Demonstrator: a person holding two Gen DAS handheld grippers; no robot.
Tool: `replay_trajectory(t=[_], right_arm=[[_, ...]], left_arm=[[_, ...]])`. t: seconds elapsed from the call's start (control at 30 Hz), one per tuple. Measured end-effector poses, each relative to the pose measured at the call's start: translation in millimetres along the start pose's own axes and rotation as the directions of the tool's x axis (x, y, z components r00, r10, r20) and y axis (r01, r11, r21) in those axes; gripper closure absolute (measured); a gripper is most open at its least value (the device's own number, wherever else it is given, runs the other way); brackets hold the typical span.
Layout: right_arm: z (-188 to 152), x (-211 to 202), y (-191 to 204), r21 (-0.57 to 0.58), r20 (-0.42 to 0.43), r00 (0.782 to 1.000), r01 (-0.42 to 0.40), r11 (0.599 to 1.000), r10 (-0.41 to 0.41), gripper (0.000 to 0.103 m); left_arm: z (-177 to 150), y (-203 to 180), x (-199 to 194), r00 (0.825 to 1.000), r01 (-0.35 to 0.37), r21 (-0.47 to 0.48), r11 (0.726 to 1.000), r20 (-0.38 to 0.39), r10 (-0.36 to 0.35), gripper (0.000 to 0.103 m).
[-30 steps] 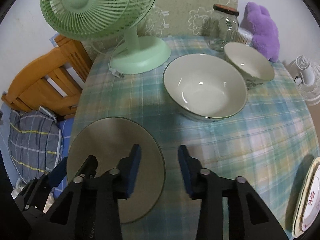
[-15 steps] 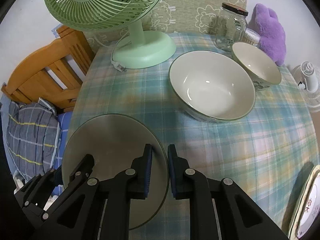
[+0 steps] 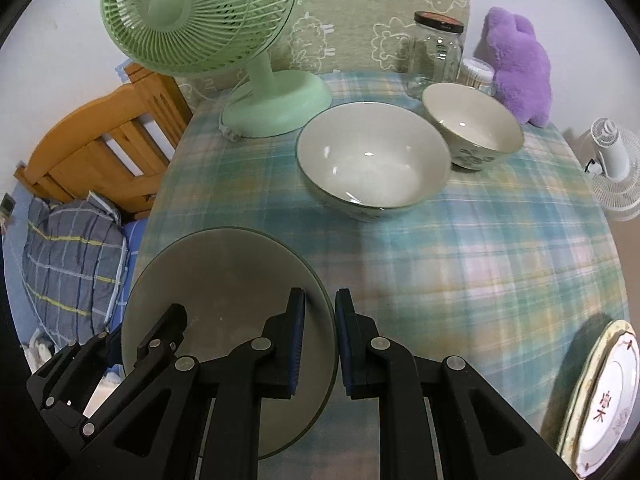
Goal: Organize plates and bowls
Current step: 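Lift the white bowl and carry it toward the plate stack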
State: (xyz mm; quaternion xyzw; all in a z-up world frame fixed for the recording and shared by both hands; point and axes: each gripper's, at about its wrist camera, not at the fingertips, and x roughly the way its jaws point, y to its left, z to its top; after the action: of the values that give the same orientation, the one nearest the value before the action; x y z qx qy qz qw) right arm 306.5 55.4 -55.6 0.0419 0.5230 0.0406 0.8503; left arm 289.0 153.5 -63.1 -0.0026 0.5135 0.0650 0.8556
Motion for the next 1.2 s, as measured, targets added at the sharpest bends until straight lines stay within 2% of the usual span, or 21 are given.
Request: replay_trajectory(t=[0.37,0.73,0.93,1.2], right_arm=[[-24,-41,-59,-0.037,0.009,1.0,-0.019,0.999,0.019,0.084],[-52,-67,-120,-0.032,-0.007,1.0,0.001,0.999,-0.001,0.084],[-69,-76,-146,-0.021,-0.017,1.0,0.014,1.0,-0.014,0.084],[-91,-70,-166,-0.007,-0.049,0.998,0.026,1.0,-0.027,0.084]], left_arm=[[-29,-57,-37,1.0,-0.004,-0.03,1.0,0.002,0.004,0.084],[-61,-113,-58,1.0,0.013,0.001,1.0,-0.011,-0.013,0.083],[-80,-134,-64,0.999,0.025,0.027,0.999,-0.021,-0.024,0.084],[-102,-149,-53,0.998,0.034,0.054,0.998,-0.058,-0.031,0.083]])
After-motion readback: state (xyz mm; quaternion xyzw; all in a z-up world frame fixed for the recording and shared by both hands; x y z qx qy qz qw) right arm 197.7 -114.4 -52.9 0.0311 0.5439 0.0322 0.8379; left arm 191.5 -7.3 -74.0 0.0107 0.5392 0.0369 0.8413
